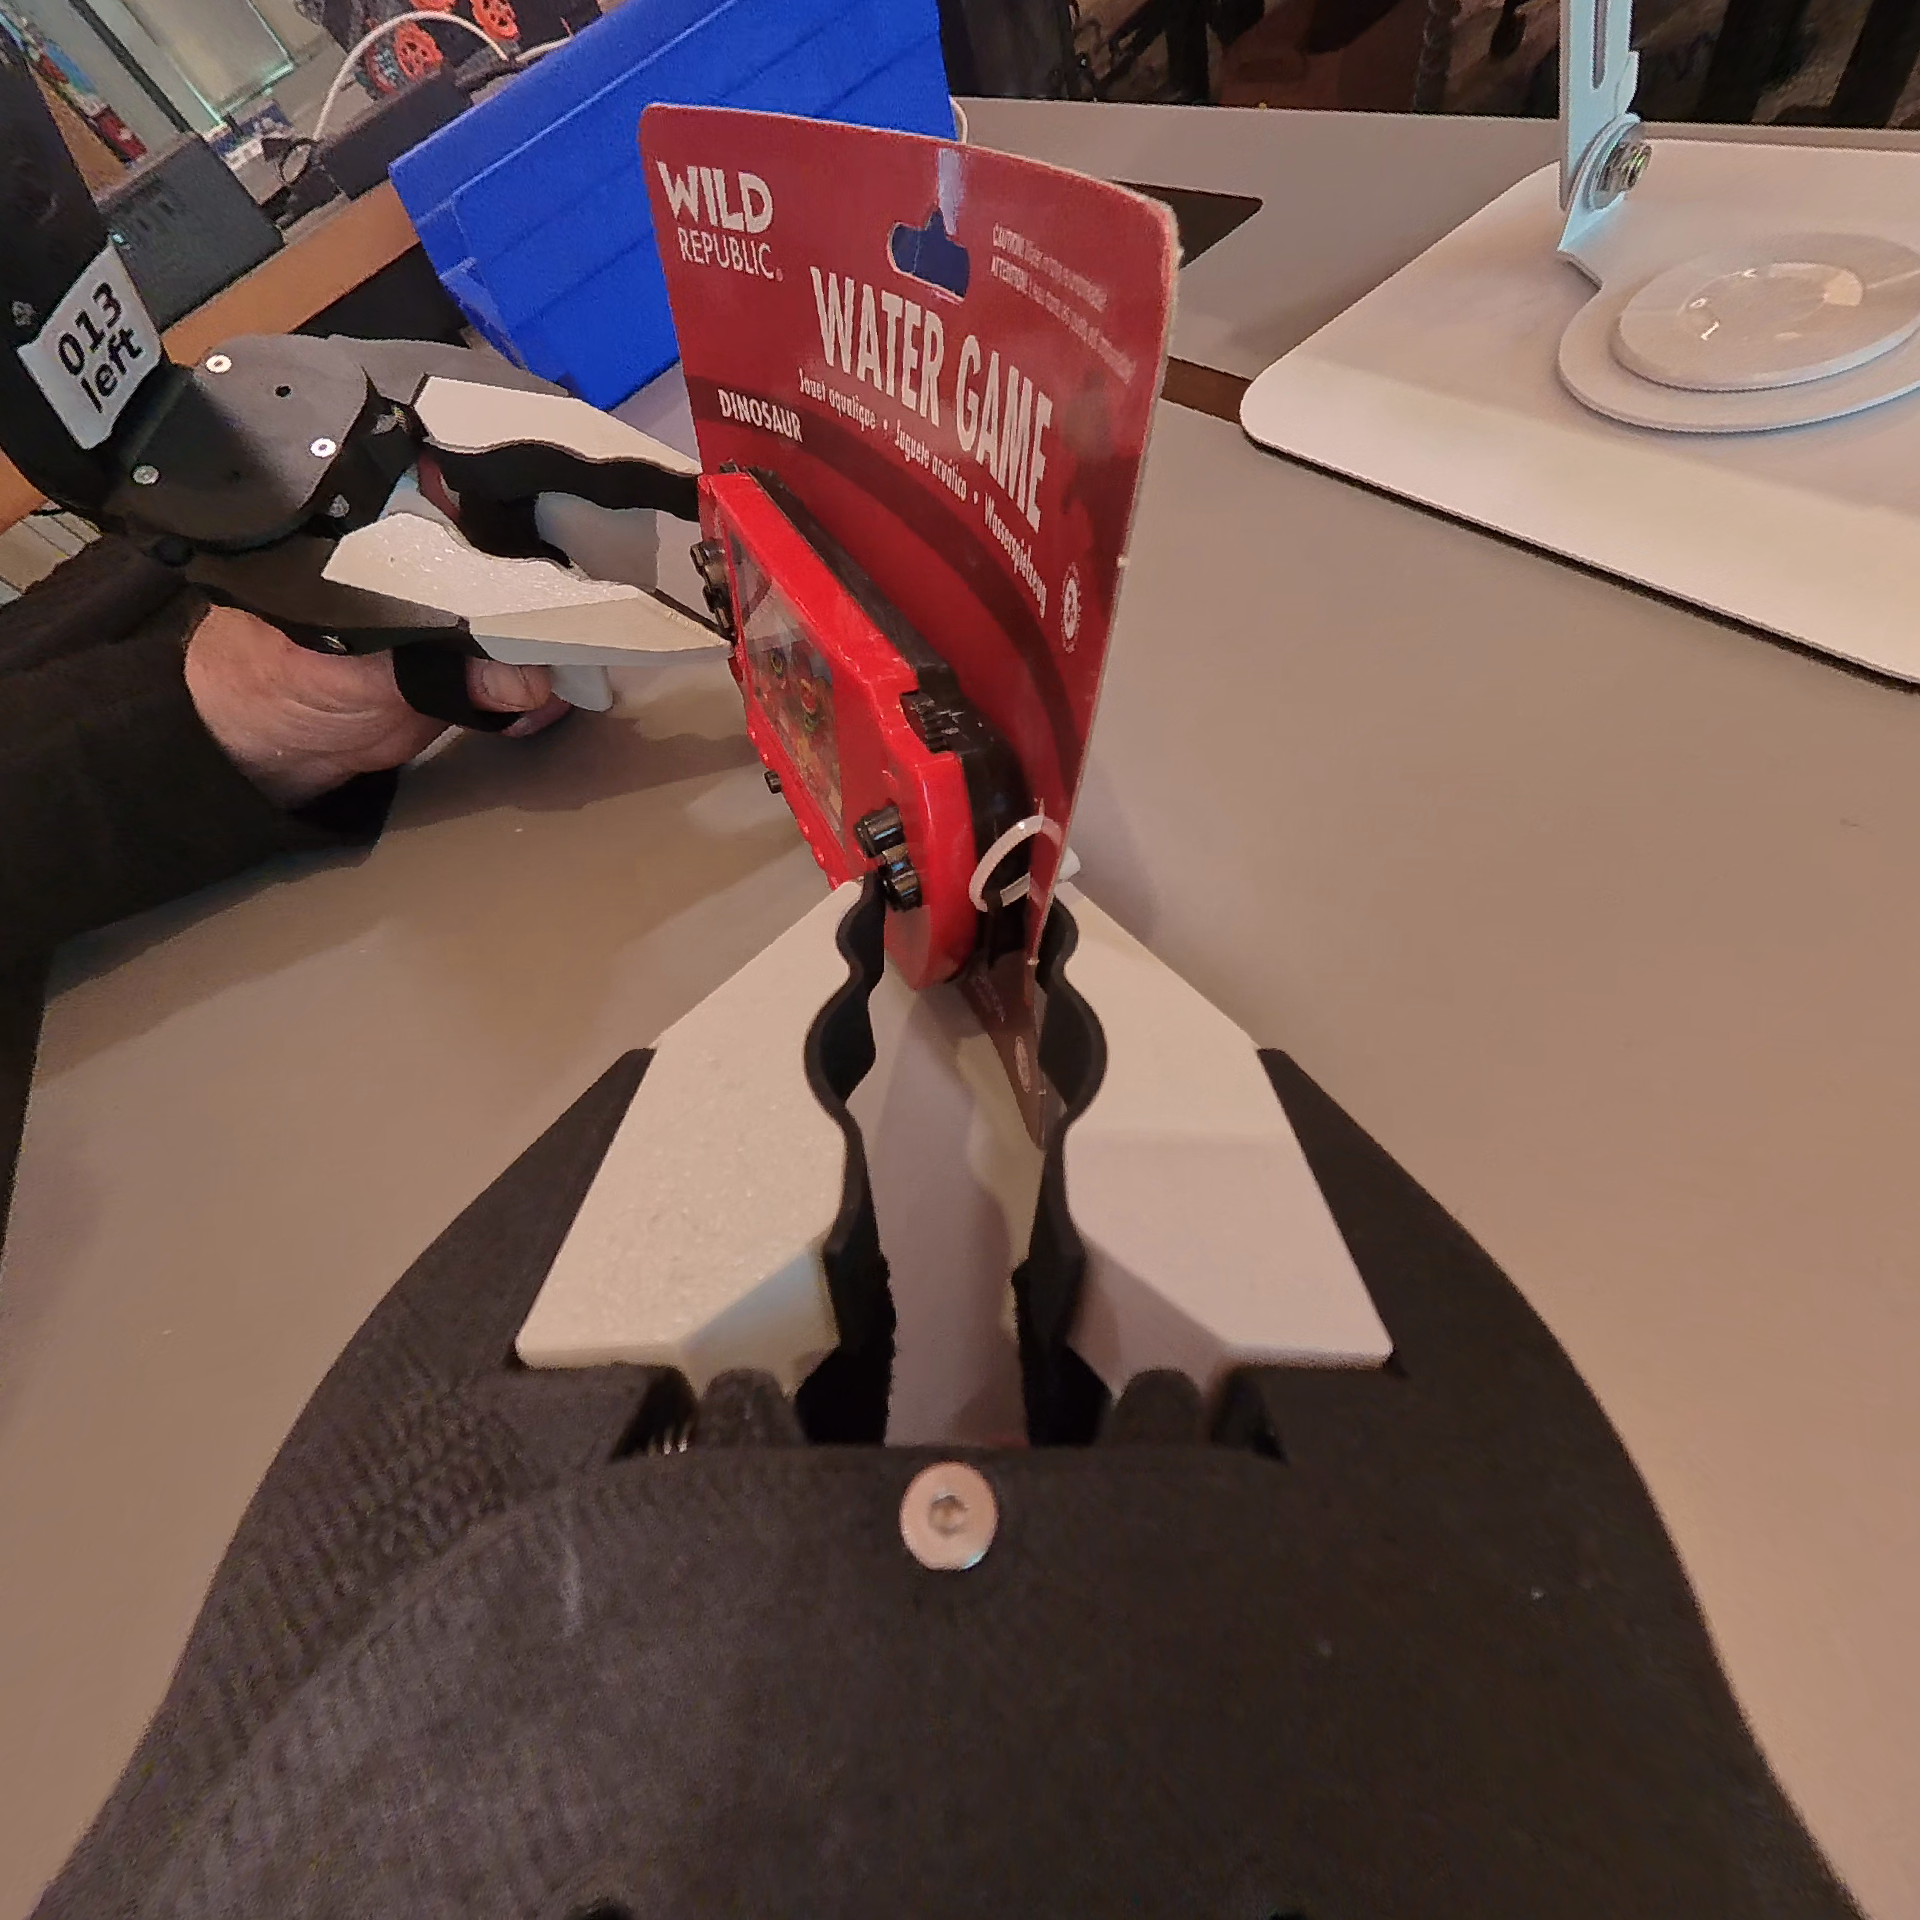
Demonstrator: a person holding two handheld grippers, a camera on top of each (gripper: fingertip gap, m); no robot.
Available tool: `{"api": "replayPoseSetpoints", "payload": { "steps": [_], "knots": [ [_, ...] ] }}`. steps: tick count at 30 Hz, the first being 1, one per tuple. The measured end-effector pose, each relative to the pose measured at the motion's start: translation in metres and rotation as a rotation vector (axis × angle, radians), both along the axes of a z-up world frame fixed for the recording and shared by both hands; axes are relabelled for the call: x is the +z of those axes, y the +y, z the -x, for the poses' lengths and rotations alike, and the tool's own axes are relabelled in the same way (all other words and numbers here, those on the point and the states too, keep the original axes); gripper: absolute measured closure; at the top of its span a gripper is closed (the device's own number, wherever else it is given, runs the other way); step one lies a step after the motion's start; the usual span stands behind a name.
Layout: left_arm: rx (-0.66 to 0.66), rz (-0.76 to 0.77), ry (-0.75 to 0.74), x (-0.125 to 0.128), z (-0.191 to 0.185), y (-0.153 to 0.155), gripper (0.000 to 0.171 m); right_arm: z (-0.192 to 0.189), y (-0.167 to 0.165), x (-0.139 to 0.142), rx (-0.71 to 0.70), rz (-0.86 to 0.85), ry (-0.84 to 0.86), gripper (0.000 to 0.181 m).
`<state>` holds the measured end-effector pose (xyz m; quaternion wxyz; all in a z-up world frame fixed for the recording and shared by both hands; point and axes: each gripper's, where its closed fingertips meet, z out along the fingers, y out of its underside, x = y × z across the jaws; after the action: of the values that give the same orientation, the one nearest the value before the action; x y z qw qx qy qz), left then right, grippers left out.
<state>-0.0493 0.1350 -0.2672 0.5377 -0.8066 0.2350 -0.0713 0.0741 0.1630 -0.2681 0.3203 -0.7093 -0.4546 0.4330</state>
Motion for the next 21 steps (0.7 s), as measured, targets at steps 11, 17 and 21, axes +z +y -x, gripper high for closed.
{"api": "replayPoseSetpoints", "payload": {
  "steps": [11, 17, 21],
  "knots": [
    [-0.053, -0.061, 0.009, 0.009, -0.007, -0.016, 0.124, -0.006, -0.008, 0.0, 0.054, -0.019, 0.016, 0.148],
    [-0.052, -0.095, -0.007, 0.021, -0.014, -0.015, 0.125, -0.009, -0.006, 0.0, 0.043, -0.006, 0.02, 0.148],
    [-0.051, -0.101, -0.014, 0.028, -0.018, -0.015, 0.126, -0.01, -0.004, 0.0, 0.033, 0.006, 0.024, 0.147]
  ]
}}
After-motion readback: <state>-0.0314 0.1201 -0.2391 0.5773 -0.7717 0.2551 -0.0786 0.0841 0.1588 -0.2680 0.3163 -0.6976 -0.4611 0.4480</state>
